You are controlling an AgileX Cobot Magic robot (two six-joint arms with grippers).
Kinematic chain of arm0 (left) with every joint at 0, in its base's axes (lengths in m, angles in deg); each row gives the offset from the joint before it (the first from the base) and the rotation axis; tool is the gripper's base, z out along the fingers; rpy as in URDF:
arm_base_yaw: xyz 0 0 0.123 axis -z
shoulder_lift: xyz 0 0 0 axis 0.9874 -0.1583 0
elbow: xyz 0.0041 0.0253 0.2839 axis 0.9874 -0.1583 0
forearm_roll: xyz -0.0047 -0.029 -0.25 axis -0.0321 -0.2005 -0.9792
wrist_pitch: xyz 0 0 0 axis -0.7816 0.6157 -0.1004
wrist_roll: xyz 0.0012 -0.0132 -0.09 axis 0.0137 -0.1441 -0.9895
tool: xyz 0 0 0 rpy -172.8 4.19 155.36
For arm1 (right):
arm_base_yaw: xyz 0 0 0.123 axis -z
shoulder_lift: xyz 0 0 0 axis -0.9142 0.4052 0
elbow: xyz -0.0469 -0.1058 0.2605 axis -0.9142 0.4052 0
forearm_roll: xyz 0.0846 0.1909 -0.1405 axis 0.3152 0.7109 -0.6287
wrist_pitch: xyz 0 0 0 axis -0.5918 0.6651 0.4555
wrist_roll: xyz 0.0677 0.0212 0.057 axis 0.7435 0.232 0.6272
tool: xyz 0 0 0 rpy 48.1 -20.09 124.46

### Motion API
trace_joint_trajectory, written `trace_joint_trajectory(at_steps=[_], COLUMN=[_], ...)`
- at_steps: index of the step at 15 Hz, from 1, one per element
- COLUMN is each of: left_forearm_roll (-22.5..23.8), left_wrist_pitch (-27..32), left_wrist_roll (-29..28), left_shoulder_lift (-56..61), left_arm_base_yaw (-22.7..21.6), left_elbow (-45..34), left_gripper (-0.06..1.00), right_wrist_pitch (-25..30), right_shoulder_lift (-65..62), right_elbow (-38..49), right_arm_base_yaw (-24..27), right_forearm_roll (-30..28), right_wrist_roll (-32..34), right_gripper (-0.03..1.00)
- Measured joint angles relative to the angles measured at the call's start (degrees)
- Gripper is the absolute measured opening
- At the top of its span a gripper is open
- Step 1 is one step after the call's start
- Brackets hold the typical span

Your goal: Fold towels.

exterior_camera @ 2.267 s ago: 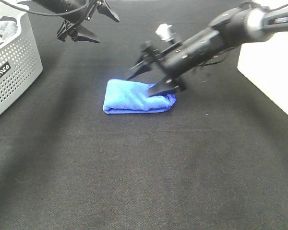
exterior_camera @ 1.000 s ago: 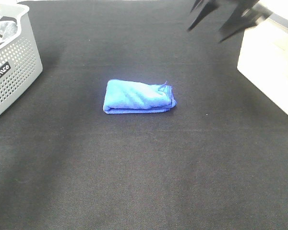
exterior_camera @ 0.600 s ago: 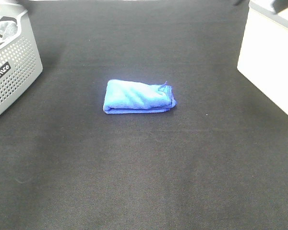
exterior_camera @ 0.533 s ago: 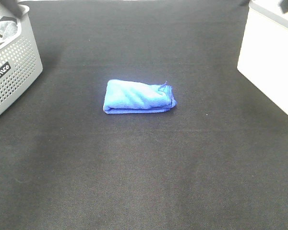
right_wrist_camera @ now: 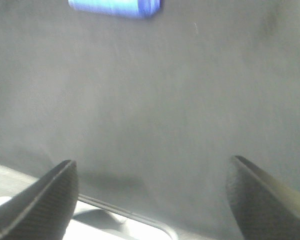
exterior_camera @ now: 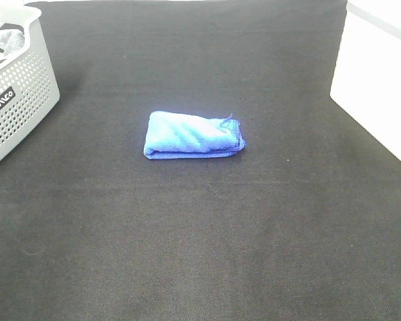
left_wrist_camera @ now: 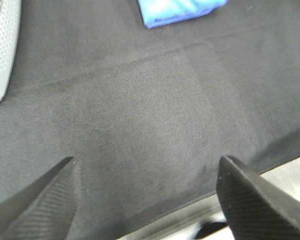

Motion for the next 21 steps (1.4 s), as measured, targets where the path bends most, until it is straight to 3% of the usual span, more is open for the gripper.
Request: trace_joint_trajectory(at_steps=[4,5,8,13,17,21], left_forearm_roll=[0.0,0.0,0.0,1.6,5.04,5.16], left_wrist_pitch=[-1.15,-1.15,-6.7,-8.88,-9.0,-9.0], left_wrist_roll=[4.58,4.58,8.94,9.11,5.04,4.58], left_shoulder_lift=[16.44,16.44,21.66,21.66,21.66,21.66], left_arm_base_yaw=[0.0,0.0,0.0,0.0,0.0,0.0], left_elbow=[-10.66,-10.66,-20.86,-21.77,-21.77,-21.77], left_gripper=[0.72,0.72,0.72,0.72,0.72,0.72], right_wrist_pitch=[-2.86,-2.86,-8.88,-9.28,-9.28,-9.28], right_shoulder_lift=[-20.28,-20.28,-27.62,-27.56,-27.56,-27.56], right_elbow=[11.23,11.23,17.07,19.6,19.65,19.65], right_arm_base_yaw=[0.0,0.0,0.0,0.0,0.0,0.0], right_forearm_roll=[-7.05,-7.05,-8.37,-8.59,-8.65,-8.65], right_wrist_roll=[0.0,0.0,0.06,0.06,0.0,0.0], right_gripper=[0.77,0.77,0.77,0.77,0.77,0.76])
